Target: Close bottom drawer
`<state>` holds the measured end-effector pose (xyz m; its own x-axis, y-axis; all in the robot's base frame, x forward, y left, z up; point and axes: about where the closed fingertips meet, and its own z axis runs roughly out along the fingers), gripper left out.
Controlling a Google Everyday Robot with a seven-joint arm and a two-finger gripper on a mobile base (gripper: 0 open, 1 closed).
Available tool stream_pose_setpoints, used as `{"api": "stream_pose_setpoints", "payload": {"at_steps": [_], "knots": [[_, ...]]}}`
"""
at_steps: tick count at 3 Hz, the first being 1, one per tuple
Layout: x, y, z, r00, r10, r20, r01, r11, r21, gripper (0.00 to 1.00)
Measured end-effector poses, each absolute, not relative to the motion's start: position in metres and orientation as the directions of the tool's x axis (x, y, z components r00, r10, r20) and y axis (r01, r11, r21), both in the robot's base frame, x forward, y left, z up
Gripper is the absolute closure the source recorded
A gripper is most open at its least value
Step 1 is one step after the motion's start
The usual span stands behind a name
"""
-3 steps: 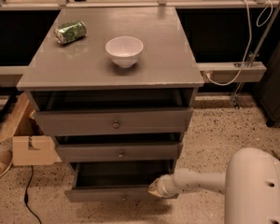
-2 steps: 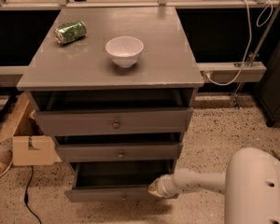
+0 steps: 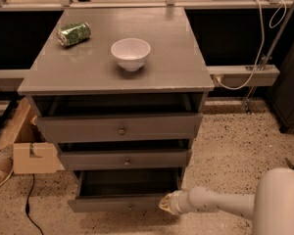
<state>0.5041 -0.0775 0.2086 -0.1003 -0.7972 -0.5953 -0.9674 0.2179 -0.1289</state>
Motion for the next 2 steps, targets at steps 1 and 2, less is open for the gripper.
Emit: {"api": "stream_pose_setpoints", "payload": {"at_steps": [1, 2], "knots": [[0.498, -0.090, 0.195, -0.058, -0.800, -0.598, -0.970, 0.188, -0.157, 1.00], [0.509, -0.102, 0.173, -0.025, -0.808, -0.589, -0.963, 0.179, -0.204, 1.00]]}}
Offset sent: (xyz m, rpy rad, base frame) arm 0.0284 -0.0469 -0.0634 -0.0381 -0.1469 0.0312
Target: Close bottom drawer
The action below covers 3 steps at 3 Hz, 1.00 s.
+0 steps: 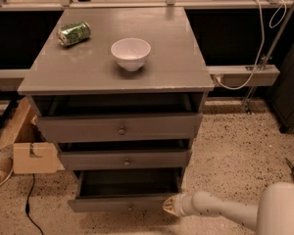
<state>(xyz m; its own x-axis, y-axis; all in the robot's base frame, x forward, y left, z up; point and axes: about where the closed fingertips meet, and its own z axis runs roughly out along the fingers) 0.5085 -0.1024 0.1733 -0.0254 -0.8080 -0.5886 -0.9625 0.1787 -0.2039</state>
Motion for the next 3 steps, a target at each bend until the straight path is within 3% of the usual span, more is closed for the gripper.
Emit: {"api": "stream_pose_setpoints", "payload": {"at_steps": [3], "knots": [[0.573, -0.115, 0.156, 0.079, -0.798, -0.597, -0.905, 0.194, -0.378, 1.00]]}}
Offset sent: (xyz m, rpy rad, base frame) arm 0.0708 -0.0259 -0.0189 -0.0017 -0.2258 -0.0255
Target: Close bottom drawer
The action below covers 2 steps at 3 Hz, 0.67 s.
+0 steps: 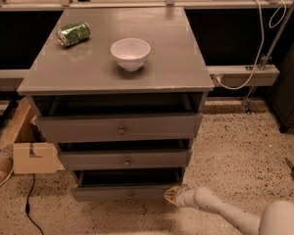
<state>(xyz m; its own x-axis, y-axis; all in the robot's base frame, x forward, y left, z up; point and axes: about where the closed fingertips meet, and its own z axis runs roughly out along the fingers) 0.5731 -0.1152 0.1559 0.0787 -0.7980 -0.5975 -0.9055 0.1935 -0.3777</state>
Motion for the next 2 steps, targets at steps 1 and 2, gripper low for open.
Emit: {"api": "stream_pose_setpoints", "payload": {"at_steps": [1, 2], "knots": [[0.599, -0.112, 0.161, 0.112, -0.778, -0.618, -0.884, 0.206, -0.420, 1.00], [0.618, -0.110, 0.165, 0.129, -0.766, -0.630, -0.869, 0.219, -0.444, 1.00]]}}
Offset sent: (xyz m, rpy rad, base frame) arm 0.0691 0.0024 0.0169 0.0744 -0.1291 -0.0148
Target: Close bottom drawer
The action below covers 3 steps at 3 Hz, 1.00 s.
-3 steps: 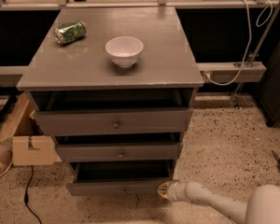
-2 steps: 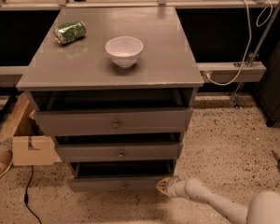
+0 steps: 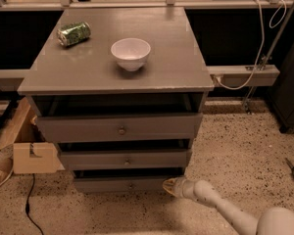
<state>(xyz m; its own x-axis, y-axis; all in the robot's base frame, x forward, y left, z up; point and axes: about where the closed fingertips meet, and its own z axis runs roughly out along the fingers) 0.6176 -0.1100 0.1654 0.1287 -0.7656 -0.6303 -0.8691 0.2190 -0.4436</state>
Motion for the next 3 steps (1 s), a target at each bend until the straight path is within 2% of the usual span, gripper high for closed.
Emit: {"api": "stream_pose_setpoints", "payload": {"at_steps": [2, 3], "knots": [[0.603, -0.120, 0.173, 0.126, -0.747, -0.653, -0.870, 0.233, -0.434, 1.00], [0.554, -0.135, 0.174, 0.090, -0.746, -0.660, -0.914, 0.201, -0.352, 1.00]]}}
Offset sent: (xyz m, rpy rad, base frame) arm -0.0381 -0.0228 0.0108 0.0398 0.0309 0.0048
